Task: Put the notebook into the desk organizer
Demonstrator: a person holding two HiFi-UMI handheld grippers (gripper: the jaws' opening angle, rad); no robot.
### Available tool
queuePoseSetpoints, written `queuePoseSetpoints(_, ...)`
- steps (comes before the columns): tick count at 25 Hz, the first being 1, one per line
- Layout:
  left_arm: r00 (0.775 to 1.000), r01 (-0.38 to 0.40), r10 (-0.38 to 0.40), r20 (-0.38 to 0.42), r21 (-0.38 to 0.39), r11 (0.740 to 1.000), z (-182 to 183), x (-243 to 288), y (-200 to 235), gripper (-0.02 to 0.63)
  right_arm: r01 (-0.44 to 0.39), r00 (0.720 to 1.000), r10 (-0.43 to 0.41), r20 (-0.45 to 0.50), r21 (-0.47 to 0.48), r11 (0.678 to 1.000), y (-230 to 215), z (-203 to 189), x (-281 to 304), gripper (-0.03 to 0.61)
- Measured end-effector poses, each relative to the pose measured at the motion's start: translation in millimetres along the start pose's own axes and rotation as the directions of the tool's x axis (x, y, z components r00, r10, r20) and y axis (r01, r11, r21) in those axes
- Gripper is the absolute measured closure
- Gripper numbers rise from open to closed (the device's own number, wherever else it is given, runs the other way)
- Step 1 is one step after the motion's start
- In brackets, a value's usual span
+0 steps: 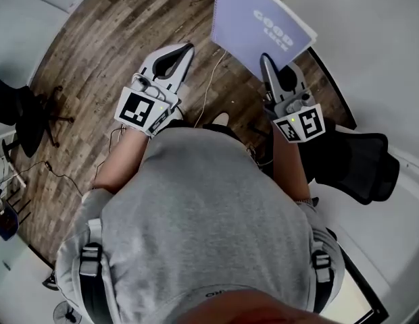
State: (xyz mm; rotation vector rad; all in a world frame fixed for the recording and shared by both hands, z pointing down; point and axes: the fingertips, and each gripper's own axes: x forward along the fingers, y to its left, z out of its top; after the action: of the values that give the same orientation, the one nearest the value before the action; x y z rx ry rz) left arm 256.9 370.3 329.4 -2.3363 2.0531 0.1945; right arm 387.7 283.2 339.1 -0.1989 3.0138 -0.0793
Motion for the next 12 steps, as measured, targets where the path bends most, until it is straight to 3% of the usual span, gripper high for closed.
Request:
queuePoseSetpoints(8, 1.0, -0.013, 0.013, -0.003, -0.027, 1.0, -11.1, -5.2, 14.3, 0.595, -0.019, 1.0, 0.019, 0.012, 0.015, 1.0, 5.8, -3.8, 8.6, 0.54)
queuePoseSetpoints(12, 1.0, -0.004, 0.004, -0.002, -0.006, 1.0, -20.6, 1.0, 11.1, 0.595, -0.022, 1.0, 0.022, 0.018, 0.018, 1.0, -1.4, -10.9, 7.1, 0.539)
